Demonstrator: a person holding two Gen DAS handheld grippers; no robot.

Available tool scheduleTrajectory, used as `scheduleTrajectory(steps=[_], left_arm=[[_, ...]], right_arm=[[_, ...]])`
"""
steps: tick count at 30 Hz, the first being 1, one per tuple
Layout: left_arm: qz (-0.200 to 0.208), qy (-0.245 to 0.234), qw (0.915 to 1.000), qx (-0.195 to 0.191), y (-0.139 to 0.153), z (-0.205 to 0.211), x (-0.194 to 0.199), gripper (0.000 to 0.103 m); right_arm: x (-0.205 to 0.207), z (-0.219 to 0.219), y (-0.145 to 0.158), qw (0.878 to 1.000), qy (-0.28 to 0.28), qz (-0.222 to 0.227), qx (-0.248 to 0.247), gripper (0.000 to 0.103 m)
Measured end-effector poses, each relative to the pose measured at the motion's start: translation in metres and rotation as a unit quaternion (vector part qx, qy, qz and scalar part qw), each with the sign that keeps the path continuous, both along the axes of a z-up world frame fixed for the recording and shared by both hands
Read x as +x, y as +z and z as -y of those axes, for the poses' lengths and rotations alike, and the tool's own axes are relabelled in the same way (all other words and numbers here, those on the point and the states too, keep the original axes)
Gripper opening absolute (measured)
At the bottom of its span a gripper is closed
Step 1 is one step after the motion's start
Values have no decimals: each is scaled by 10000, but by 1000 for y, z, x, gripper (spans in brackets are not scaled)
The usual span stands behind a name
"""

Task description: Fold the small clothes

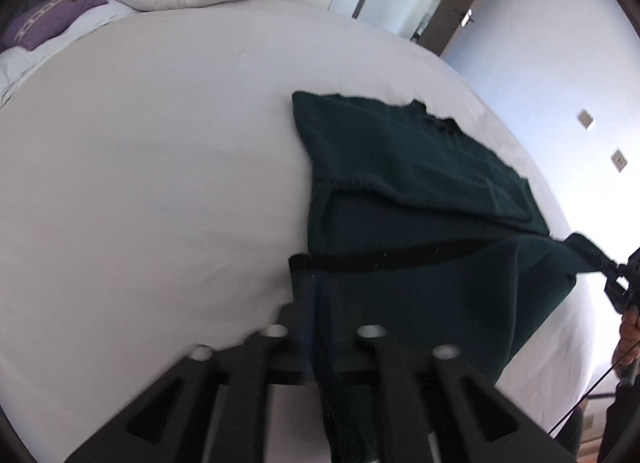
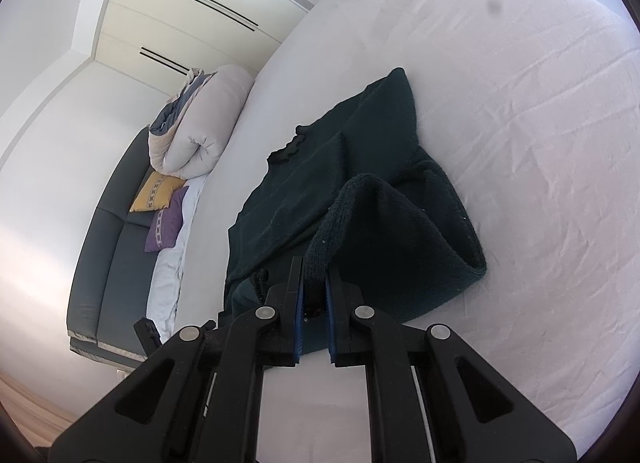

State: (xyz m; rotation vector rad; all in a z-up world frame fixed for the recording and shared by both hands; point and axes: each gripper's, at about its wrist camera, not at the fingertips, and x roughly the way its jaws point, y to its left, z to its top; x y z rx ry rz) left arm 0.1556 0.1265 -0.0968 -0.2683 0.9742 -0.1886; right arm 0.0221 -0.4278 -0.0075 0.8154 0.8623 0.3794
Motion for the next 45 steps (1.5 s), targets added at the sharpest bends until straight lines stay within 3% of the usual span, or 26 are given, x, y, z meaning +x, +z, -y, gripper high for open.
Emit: scheduleTrajectory(steps=[2,5,6,8,9,10,12,14,22,30,37,45], left_arm=[[107,3,9999,-109,1,-2,-2,83],[87,39,9997,-208,2,-5,2,83],[-85,-74,9994,-332,-4,-4,8,77],[-548,-185,9977,-363,-19,0,20,36],[-739,-163,9964,-382,-27,0,24,32],[-714,-101,9964,-442,-29,-2,24,30],[-655,57,9964,-533,-26,-6,22,14],[-578,209,9963,-601,-22,-10,19,10],[195,346,9991,140,4,0,-4,6],[1288,546,9902,18,70,-12,-8,5],[1868,514,9808,227,111,0,47,5],[1619,564,9846,325,97,13,140,5]], right_arm=[[-2,1,0,10000,9,-5,-6,8],[-3,3,-2,10000,6,-28,-2,8],[-3,3,-4,10000,1,-42,0,8],[-1,4,-5,10000,-15,-61,5,8],[0,4,-6,10000,-29,-72,20,8],[0,3,-6,10000,-40,-80,30,8],[1,3,-6,10000,-36,-78,18,8],[0,2,-6,10000,-17,-73,-16,8],[1,3,-6,9999,5,-59,-93,8],[8,14,18,9991,-170,230,-325,8],[51,35,42,9976,-394,425,-384,8],[151,51,43,9968,-610,196,-476,8]])
